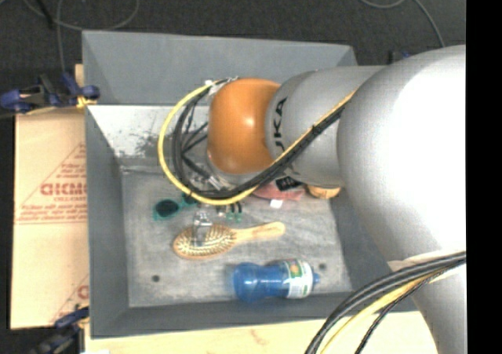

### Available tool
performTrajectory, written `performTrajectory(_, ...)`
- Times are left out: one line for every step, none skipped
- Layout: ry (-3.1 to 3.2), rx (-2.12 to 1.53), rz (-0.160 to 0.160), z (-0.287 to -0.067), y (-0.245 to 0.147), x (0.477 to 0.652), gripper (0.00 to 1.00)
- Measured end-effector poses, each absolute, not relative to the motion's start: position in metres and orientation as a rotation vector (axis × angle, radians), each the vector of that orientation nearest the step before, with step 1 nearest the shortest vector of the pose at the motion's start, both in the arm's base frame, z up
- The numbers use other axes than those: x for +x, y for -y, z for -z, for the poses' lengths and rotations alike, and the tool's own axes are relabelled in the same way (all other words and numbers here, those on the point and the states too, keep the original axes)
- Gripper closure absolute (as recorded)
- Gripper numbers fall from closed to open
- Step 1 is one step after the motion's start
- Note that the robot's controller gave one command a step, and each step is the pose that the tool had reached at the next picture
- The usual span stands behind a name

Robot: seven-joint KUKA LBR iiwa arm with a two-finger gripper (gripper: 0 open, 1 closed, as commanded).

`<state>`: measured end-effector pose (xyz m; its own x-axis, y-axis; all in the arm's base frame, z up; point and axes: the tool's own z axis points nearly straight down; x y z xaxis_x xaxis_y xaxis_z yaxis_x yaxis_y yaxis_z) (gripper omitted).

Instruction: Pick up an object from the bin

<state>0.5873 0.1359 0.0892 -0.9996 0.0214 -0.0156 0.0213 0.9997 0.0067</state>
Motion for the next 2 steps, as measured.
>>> performTrajectory(-3.138, -0.127, -0.003, -0.0949, -0.1182, 0.5705, 1.00)
performTrajectory(-3.135, -0.125, -0.004, -0.0940, -0.1183, 0.5707, 0.00)
